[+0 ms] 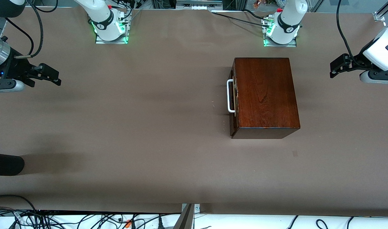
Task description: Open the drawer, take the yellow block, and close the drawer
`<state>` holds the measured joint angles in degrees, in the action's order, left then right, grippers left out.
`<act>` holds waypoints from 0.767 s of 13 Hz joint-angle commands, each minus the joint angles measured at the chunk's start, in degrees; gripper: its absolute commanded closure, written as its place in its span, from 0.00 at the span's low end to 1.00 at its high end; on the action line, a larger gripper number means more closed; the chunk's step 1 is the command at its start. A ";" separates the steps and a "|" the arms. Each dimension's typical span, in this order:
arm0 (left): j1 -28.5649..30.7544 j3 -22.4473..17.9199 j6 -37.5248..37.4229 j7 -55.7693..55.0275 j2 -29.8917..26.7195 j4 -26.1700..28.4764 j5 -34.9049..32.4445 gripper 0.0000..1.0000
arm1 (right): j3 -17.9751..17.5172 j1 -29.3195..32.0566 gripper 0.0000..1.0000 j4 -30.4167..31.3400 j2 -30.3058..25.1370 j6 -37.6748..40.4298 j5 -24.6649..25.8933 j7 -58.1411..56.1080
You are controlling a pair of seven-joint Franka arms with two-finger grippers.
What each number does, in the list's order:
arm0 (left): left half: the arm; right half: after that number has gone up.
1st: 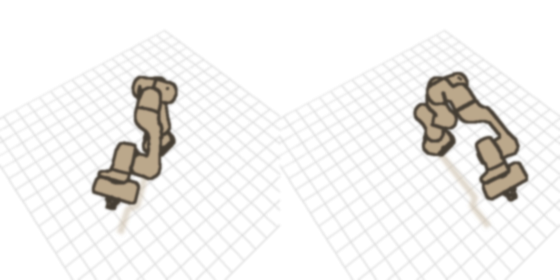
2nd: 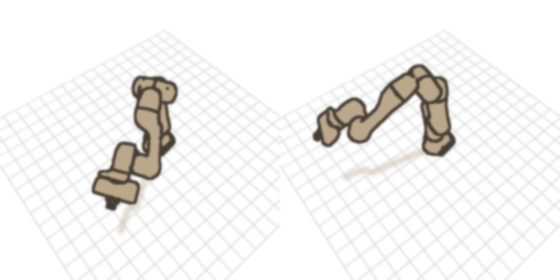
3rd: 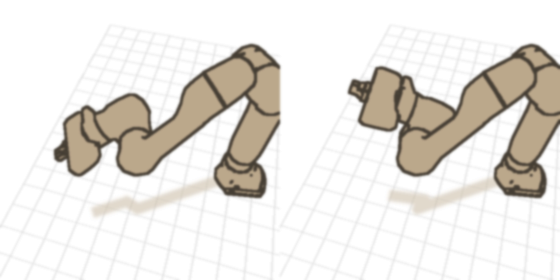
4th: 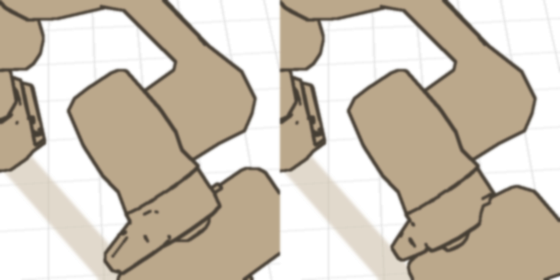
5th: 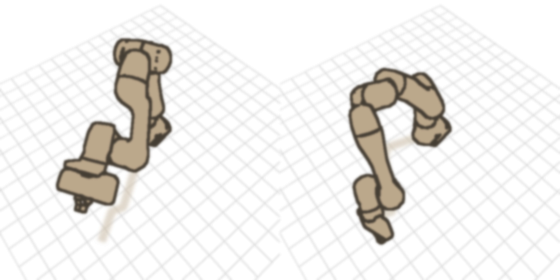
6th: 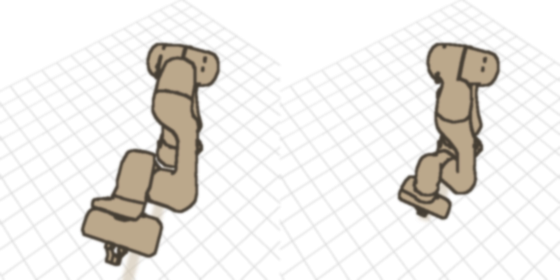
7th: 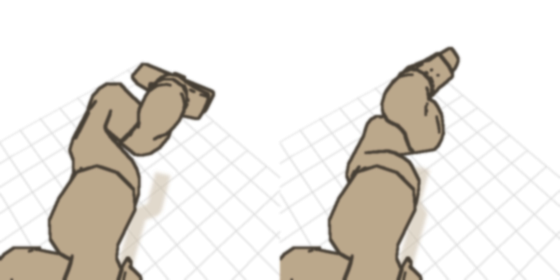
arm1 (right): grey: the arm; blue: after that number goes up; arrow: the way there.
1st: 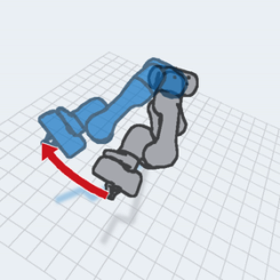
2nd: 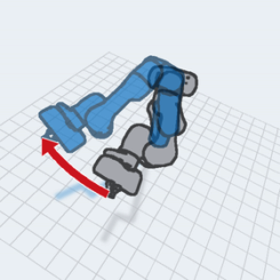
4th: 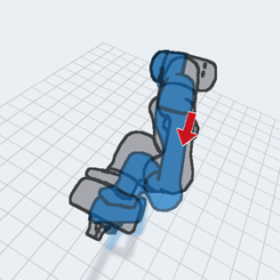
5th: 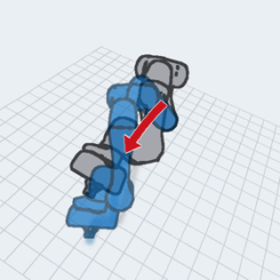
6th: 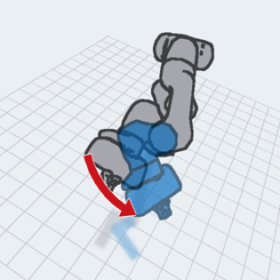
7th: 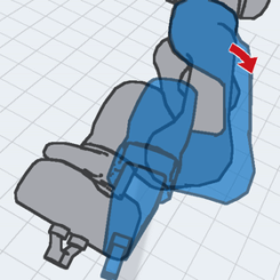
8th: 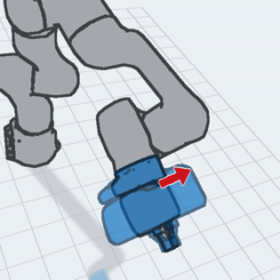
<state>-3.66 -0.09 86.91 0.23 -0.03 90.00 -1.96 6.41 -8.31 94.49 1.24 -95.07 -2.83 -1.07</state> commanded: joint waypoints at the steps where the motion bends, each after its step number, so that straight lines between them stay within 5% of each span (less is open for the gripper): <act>1: -0.20 -0.17 0.01 -0.57 -1.29 0.88 -0.67 0.00 | -0.34 0.57 0.00 -0.80 0.34 0.50 0.02 0.54; 10: -0.29 0.00 -2.53 -0.58 -1.11 2.11 -0.67 0.00 | -0.34 0.57 0.00 -0.89 0.34 0.50 0.02 0.54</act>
<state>-3.65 -0.12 85.01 0.08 -0.12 90.49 -1.96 6.41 -8.31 94.49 1.25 -95.07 -2.83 -1.07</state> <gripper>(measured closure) 0.000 0.000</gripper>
